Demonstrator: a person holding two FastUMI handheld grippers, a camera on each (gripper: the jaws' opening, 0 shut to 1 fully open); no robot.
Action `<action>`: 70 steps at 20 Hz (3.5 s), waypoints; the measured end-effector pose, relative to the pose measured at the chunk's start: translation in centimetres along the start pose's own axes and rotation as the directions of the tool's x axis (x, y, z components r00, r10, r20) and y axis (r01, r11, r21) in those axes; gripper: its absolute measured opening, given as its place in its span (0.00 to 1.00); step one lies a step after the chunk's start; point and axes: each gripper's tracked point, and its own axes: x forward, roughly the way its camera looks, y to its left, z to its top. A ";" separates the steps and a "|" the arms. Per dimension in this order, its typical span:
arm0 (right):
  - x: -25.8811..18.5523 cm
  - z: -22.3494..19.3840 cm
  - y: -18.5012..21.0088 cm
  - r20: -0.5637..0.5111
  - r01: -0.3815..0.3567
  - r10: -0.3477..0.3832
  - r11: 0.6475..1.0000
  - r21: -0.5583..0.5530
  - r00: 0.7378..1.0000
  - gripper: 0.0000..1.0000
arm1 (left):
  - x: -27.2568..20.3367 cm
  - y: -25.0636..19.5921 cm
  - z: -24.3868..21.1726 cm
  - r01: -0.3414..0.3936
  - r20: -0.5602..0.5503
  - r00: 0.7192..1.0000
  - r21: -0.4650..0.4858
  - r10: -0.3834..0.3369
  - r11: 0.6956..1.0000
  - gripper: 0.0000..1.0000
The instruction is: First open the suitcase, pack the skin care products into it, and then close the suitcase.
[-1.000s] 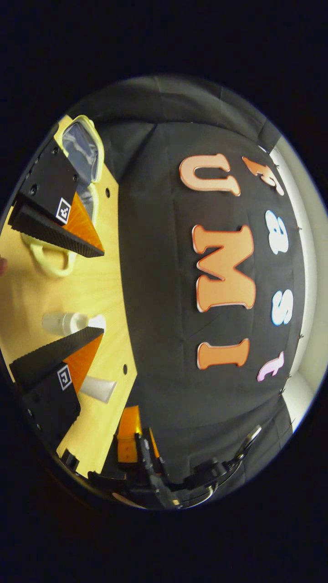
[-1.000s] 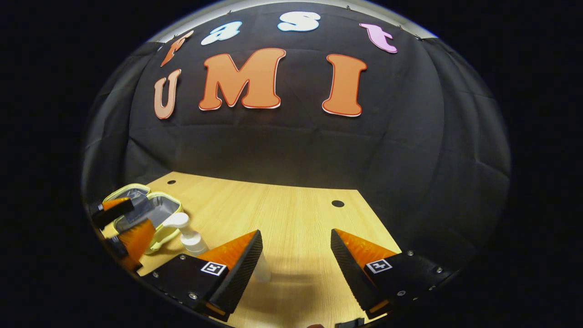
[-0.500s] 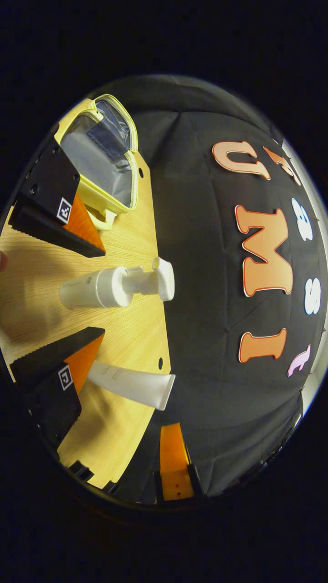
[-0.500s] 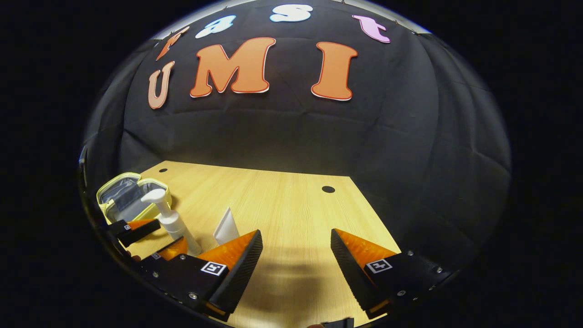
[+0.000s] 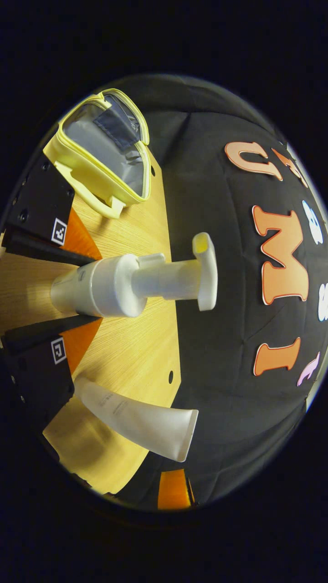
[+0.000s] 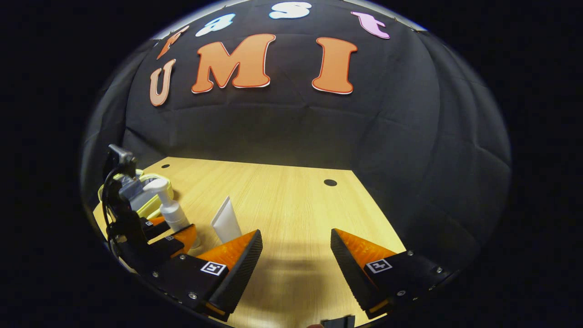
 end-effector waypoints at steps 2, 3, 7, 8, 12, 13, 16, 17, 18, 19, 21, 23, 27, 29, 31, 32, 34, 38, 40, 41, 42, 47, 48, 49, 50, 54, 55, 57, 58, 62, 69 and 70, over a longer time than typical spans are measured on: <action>-0.4 -0.1 1.4 -0.007 -0.031 0.031 0.999 0.010 1.000 0.96 | -1.5 0.4 1.3 0.017 -0.008 1.000 -0.029 -0.017 0.999 0.59; -0.6 0.0 2.2 -0.003 -0.052 0.052 0.999 0.009 0.999 0.96 | -2.3 0.8 2.1 0.021 -0.007 1.000 -0.029 -0.022 0.999 0.59; -0.2 -1.2 5.5 -0.033 -0.095 0.095 0.995 -0.005 0.995 0.96 | -6.1 3.3 6.8 0.036 0.019 0.999 -0.002 -0.036 0.999 0.59; 0.1 -1.4 5.9 -0.039 -0.086 0.086 0.996 -0.013 0.996 0.96 | -7.2 4.1 7.8 0.039 0.026 0.999 0.000 -0.039 0.999 0.59; 1.9 -2.4 8.1 -0.067 -0.091 0.092 0.996 0.014 0.994 0.96 | -11.2 7.6 10.3 0.039 0.030 0.999 -0.020 -0.038 0.999 0.58; 2.9 -2.9 8.5 -0.083 -0.090 0.091 0.996 0.022 0.992 0.96 | -12.0 8.4 10.5 0.041 0.027 0.999 -0.026 -0.041 0.999 0.58; 5.0 -4.4 9.4 -0.132 -0.083 0.086 0.996 0.026 0.988 0.94 | -13.7 11.4 10.8 0.023 0.023 0.999 -0.009 -0.023 1.000 0.58; 5.4 -4.9 9.5 -0.141 -0.079 0.081 0.997 0.018 0.987 0.93 | -14.0 12.4 11.1 0.013 0.026 1.000 0.007 -0.013 1.000 0.59; 5.8 -5.2 9.8 -0.147 -0.079 0.080 0.997 0.010 0.986 0.91 | -14.2 13.3 11.1 0.002 0.024 1.000 0.013 -0.003 1.000 0.59; 6.0 -5.5 9.9 -0.155 -0.079 0.078 0.997 0.005 0.985 0.90 | -14.2 14.1 11.0 -0.003 0.024 1.000 0.008 0.003 1.000 0.59; 6.8 -6.2 10.6 -0.173 -0.088 0.088 0.996 0.009 0.981 0.86 | -14.1 15.3 11.2 -0.009 0.025 1.000 -0.018 0.009 1.000 0.58; 7.4 -6.9 10.6 -0.186 -0.081 0.080 0.997 0.002 0.979 0.80 | -13.8 16.1 11.1 -0.017 0.025 1.000 -0.032 0.018 0.999 0.58; 8.2 -6.6 10.0 -0.176 -0.054 0.056 0.998 0.016 0.983 0.55 | -13.2 16.2 10.8 -0.005 0.022 1.000 -0.029 0.006 1.000 0.58; 8.0 -6.5 10.0 -0.187 -0.050 0.054 0.998 0.030 0.981 0.46 | -12.7 16.2 10.6 0.014 0.014 1.000 -0.037 -0.014 0.999 0.58; 7.2 -5.8 10.1 -0.197 -0.045 0.057 0.997 0.064 0.979 0.40 | -12.8 16.8 10.7 0.032 0.003 0.999 -0.034 -0.032 0.999 0.58; 6.7 -4.8 10.3 -0.186 -0.044 0.058 0.996 0.080 0.981 0.38 | -13.0 17.7 10.8 0.038 -0.007 0.999 -0.030 -0.038 0.999 0.58; 5.2 -2.6 11.2 -0.170 -0.052 0.066 0.995 0.085 0.983 0.36 | -13.4 19.7 11.6 0.060 -0.039 0.997 -0.031 -0.062 0.998 0.58; 2.6 1.4 14.7 -0.142 -0.075 0.093 0.988 0.133 0.986 0.31 | -14.0 25.1 12.3 0.124 -0.165 0.979 0.030 -0.117 0.992 0.58; 1.5 2.8 16.9 -0.131 -0.087 0.110 0.981 0.173 0.985 0.36 | -13.7 27.7 11.9 0.159 -0.243 0.960 0.055 -0.141 0.986 0.58; 1.0 3.5 18.0 -0.127 -0.093 0.118 0.978 0.189 0.985 0.31 | -13.4 28.8 11.4 0.176 -0.291 0.944 0.052 -0.154 0.983 0.59; 0.6 4.0 18.9 -0.124 -0.096 0.123 0.975 0.203 0.985 0.36 | -13.1 29.9 10.9 0.194 -0.339 0.926 0.045 -0.168 0.980 0.59; -1.0 5.7 22.3 -0.104 -0.115 0.142 0.965 0.235 0.984 0.36 | -11.0 33.0 8.1 0.269 -0.534 0.816 0.012 -0.221 0.963 0.59; -1.0 5.8 22.8 -0.106 -0.116 0.146 0.962 0.249 0.984 0.36 | -10.6 33.1 7.4 0.279 -0.561 0.795 -0.002 -0.232 0.960 0.59; -1.2 5.8 23.1 -0.107 -0.116 0.147 0.960 0.255 0.983 0.36 | -10.0 32.7 6.6 0.295 -0.588 0.769 -0.025 -0.253 0.955 0.59; -1.3 5.6 23.1 -0.111 -0.113 0.145 0.961 0.253 0.983 0.36 | -9.1 32.6 5.5 0.303 -0.613 0.743 -0.052 -0.270 0.951 0.59; -1.8 4.7 22.7 -0.147 -0.089 0.129 0.964 0.249 0.981 0.36 | -6.0 32.0 0.7 0.297 -0.702 0.637 -0.158 -0.318 0.942 0.59; -2.2 4.2 22.2 -0.150 -0.080 0.120 0.965 0.249 0.981 0.36 | -5.3 32.2 -0.1 0.294 -0.722 0.620 -0.148 -0.307 0.944 0.59; -2.8 3.5 21.5 -0.158 -0.062 0.104 0.967 0.248 0.982 0.36 | -4.2 32.4 -1.4 0.314 -0.744 0.611 -0.084 -0.269 0.946 0.59; -2.8 3.3 21.2 -0.164 -0.054 0.097 0.967 0.249 0.982 0.36 | -3.9 32.5 -1.4 0.323 -0.751 0.609 -0.059 -0.255 0.945 0.59; -3.3 2.6 21.0 -0.176 -0.038 0.085 0.966 0.257 0.981 0.36 | -2.9 32.5 -2.6 0.309 -0.767 0.599 -0.044 -0.230 0.950 0.58; -3.9 3.2 22.5 -0.193 -0.075 0.128 0.963 0.260 0.973 0.36 | -2.4 33.2 -0.1 0.297 -0.688 0.695 0.012 -0.208 0.955 1.00; -3.9 3.6 23.3 -0.200 -0.093 0.148 0.961 0.261 0.968 0.36 | -2.5 33.4 0.8 0.298 -0.658 0.724 0.029 -0.206 0.954 1.00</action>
